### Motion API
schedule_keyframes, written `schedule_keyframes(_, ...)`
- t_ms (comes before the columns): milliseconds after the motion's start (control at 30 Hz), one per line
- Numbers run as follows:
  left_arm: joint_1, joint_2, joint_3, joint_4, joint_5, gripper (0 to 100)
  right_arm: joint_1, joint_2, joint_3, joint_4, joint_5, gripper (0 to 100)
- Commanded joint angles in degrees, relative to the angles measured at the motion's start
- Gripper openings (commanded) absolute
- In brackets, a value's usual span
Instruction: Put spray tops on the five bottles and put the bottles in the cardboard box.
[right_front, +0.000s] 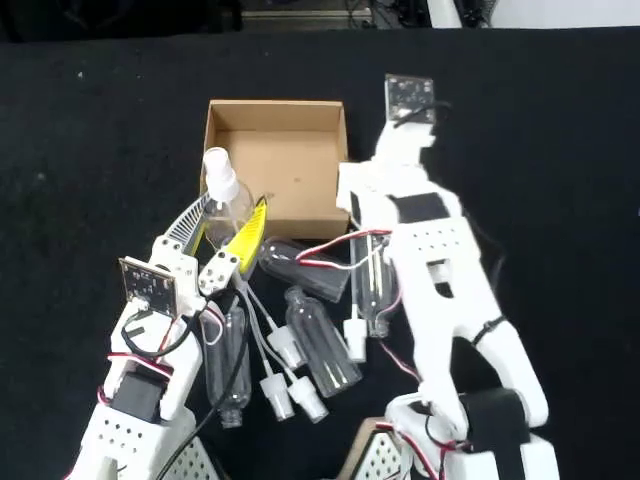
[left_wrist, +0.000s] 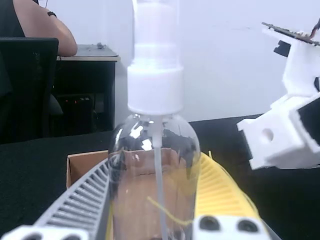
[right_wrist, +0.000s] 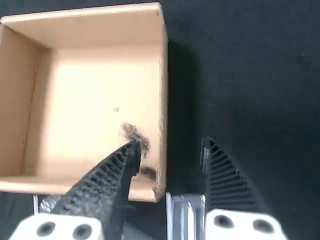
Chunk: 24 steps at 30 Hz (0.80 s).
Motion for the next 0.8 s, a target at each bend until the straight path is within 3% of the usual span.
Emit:
schedule_keyframes(0,0.40,-0.79,1.10,-1.05,0.35,3,-2.20,0.22,0.84,-6.15,0.00,18.0)
schedule_keyframes(267,0.40,-0.79,1.10,-1.05,0.53,3,-2.55,8.66,3.38,-15.30,0.00,18.0)
schedule_keyframes(433,0.04,-0.79,1.10,-1.05,0.53,3,-3.34,13.32,2.42,-15.56,0.18,18.0)
schedule_keyframes(567,0.04,-0.79,1.10,-1.05,0.44,3,-3.52,15.87,2.42,-15.47,6.42,16.2)
schedule_keyframes(700,0.04,-0.79,1.10,-1.05,0.35,3,-3.08,17.45,2.51,-15.47,13.71,2.0)
schedule_keyframes(767,0.04,-0.79,1.10,-1.05,0.35,3,-3.08,17.63,2.59,-15.03,15.91,1.8)
